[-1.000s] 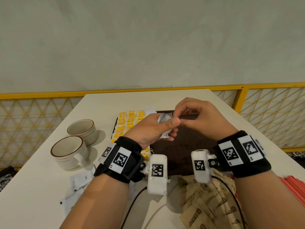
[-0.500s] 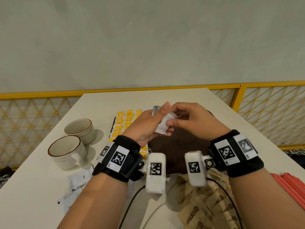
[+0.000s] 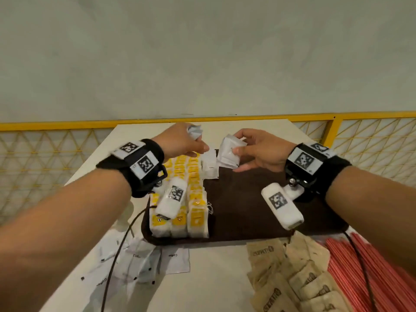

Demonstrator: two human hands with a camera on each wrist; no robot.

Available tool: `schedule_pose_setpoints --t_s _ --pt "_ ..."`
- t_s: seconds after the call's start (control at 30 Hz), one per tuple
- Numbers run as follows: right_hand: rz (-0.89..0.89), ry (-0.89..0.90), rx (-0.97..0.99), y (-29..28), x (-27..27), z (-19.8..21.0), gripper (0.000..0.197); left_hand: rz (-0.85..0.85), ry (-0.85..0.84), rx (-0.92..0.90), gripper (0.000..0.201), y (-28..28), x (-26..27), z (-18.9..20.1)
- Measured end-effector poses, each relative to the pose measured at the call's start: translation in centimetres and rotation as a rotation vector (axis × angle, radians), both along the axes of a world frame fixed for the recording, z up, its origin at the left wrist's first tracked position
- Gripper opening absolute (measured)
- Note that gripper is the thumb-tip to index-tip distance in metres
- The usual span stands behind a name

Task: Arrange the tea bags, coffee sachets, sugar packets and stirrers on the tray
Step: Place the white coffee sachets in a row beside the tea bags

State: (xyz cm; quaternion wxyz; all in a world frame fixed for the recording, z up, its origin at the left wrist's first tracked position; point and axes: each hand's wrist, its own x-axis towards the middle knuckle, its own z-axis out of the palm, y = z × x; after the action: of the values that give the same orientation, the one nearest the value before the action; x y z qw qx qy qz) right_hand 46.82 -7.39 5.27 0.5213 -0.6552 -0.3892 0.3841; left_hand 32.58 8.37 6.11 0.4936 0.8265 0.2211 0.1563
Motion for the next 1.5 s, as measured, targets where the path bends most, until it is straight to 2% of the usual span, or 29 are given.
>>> schedule_pose_setpoints --t_s 0.17,0.37,0.57,0.8,0.9,1.1,1.27,1.5 --pt "-0.028 0.011 -0.201 3.5 0.9 -2.5 0.021 -0.118 0.220 0.302 0.022 1.6 3.0 -1.0" --pt "-0.044 -0.030 -0.335 6.3 1.4 -4.1 0.024 -0.193 0.437 0.545 0.023 4.0 6.0 -1.8" --pt "-0.111 -0.020 -0.307 7.7 2.9 -4.8 0.021 -0.241 0.575 0.648 0.012 5.7 7.7 -2.3" --pt "-0.142 -0.065 -0.310 8.7 3.9 -5.6 0.022 -0.232 0.577 0.764 0.010 6.4 9.2 -3.2" --pt "-0.162 -0.079 -0.278 8.9 4.1 -5.4 0.022 -0.226 0.573 0.786 0.016 6.8 9.4 -3.2" --pt "-0.138 -0.001 -0.264 7.7 3.5 -5.4 0.025 -0.236 0.618 0.773 0.014 7.0 9.4 -3.1" --pt "-0.090 -0.050 -0.332 7.0 3.0 -5.7 0.027 -0.228 0.704 0.781 0.014 6.4 9.8 -3.7" --pt "-0.055 -0.090 -0.359 7.0 3.1 -6.5 0.036 -0.252 0.765 0.846 0.026 5.7 9.9 -3.7"
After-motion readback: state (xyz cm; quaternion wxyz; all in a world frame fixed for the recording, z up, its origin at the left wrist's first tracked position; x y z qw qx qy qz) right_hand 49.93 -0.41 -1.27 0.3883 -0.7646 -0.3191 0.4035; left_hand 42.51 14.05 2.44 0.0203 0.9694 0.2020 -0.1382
